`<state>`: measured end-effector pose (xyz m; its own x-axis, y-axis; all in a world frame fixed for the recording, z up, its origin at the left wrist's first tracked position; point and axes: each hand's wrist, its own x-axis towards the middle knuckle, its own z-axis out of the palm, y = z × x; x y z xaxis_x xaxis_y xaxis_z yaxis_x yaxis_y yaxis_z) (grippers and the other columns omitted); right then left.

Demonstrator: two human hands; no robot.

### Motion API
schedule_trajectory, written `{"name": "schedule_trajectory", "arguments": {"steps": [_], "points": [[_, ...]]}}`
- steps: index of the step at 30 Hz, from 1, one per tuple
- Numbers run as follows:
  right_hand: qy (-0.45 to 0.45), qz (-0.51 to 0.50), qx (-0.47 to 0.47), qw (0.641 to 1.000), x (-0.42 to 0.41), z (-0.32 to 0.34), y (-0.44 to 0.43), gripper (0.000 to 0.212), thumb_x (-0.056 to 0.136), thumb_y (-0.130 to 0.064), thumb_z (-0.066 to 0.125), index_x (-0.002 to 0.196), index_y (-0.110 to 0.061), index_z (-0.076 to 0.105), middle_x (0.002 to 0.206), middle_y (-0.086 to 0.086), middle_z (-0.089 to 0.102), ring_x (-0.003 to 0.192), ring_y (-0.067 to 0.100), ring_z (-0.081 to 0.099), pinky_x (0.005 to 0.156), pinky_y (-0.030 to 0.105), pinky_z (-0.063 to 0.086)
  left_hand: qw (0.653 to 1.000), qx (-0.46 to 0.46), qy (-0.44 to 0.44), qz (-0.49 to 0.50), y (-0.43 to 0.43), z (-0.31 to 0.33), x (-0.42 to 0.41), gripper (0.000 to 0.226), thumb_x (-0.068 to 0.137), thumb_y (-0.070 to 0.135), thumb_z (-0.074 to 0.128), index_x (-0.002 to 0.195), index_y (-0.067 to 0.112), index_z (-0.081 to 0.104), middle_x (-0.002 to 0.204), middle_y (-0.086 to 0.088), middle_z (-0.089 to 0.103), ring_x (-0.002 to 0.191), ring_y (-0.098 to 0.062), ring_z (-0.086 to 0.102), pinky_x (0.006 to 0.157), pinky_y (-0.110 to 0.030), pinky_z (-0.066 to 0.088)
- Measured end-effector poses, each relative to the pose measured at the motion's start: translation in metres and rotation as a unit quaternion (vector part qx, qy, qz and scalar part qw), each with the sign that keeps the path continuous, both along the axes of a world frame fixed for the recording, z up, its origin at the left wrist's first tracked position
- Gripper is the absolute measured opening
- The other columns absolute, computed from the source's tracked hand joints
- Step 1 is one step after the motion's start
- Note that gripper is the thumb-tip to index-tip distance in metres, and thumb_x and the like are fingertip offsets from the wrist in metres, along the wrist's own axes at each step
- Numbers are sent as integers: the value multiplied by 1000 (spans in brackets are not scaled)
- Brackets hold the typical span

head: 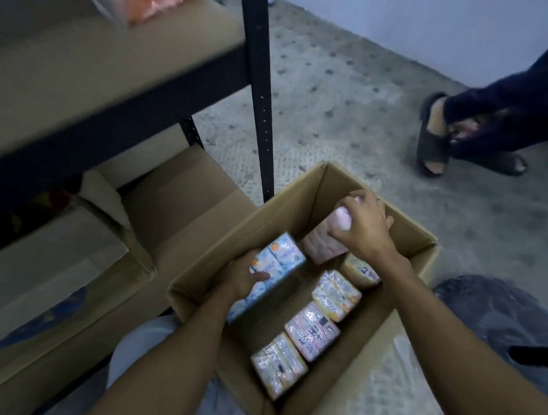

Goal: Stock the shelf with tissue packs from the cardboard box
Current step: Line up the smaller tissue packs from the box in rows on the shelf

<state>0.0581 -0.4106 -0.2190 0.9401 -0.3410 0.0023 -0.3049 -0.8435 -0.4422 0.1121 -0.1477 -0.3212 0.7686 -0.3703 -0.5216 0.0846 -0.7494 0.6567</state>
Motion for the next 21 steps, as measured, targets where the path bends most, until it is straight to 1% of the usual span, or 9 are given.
{"name": "schedule_trajectory", "arguments": {"steps": [2,5,8,10,12,14,16,19,21], "points": [[-27,-7,13,1000,-8,18,-1,39,71,-37,75,105,-26,58,136,3,36,124,28,34,94,46,32,1000,-20,-19,6,2,19,-4,56,78,34,74,129,33,51,117,11,64,106,-14,61,94,-36,48],[-65,-7,28,997,-23,42,1,42,68,-37,78,104,-27,58,133,6,40,124,29,37,100,49,35,997,-49,-51,19,8,48,-11,54,78,31,75,126,35,53,113,14,65,104,-12,62,92,-33,49],[-104,-16,32,994,-39,67,7,44,67,-38,79,104,-27,59,132,8,43,122,30,39,98,47,38,995,-69,-75,23,13,83,-21,53,77,29,75,126,35,54,113,12,66,102,-14,62,93,-35,48],[-125,-23,26,992,-50,83,12,46,66,-38,80,105,-25,60,131,10,44,121,31,41,96,44,40,992,-97,-71,29,18,104,-28,48,77,25,75,120,36,55,113,10,67,104,-15,63,94,-35,49],[-148,-28,25,988,-60,100,20,48,65,-39,81,106,-25,61,129,10,44,119,32,43,97,48,41,991,-108,-75,35,25,126,-37,45,74,31,75,112,45,55,113,13,67,106,-14,63,95,-34,48],[-173,-33,25,984,-71,117,28,48,65,-38,81,106,-25,61,129,9,44,118,32,44,96,50,41,989,-108,-92,37,34,145,-44,42,65,49,71,100,61,53,112,19,67,104,-11,63,95,-36,48],[-207,-29,16,978,-84,136,36,45,66,-37,81,105,-24,62,128,9,46,118,30,45,95,51,42,986,-122,-111,29,42,156,-47,41,61,56,69,96,65,52,108,22,68,103,-10,64,95,-40,48],[-252,-21,7,967,-101,162,48,43,68,-35,80,105,-23,62,127,7,46,121,25,42,95,49,41,980,-137,-144,23,54,179,-56,47,62,50,74,102,64,53,106,22,69,103,-10,65,96,-46,49],[-279,-16,2,960,-111,177,53,44,67,-37,81,104,-24,62,126,7,46,121,25,43,95,51,40,975,-132,-176,18,61,206,-70,48,70,39,76,103,63,52,105,21,69,101,-6,65,93,-39,51]]}}
